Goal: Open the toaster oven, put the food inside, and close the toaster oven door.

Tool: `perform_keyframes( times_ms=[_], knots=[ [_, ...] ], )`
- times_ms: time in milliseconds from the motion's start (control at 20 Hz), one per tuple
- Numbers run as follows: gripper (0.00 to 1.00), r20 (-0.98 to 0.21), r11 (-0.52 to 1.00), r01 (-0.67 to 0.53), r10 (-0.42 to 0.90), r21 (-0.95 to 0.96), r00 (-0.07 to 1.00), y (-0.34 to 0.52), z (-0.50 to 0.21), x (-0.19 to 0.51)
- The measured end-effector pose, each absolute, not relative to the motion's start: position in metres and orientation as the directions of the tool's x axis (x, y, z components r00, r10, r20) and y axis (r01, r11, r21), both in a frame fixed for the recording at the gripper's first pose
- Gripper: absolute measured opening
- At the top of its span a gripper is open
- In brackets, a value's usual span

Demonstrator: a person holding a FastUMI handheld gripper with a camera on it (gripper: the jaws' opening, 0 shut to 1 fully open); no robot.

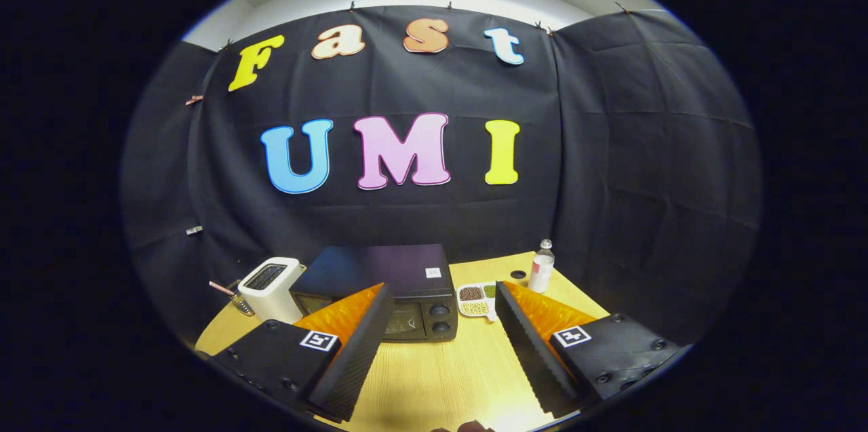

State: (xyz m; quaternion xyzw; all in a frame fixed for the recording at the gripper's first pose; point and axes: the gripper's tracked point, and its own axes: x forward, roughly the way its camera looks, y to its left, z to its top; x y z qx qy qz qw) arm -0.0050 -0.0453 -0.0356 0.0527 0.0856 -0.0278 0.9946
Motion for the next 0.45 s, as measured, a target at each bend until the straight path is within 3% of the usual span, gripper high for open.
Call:
perform_keyframes(
  times_ms=[450],
  knots=[
    [0.99, -0.109, 0.989, 0.071, -0.056, 0.134, 0.992, -0.049, -0.010, -0.013]
  ],
)
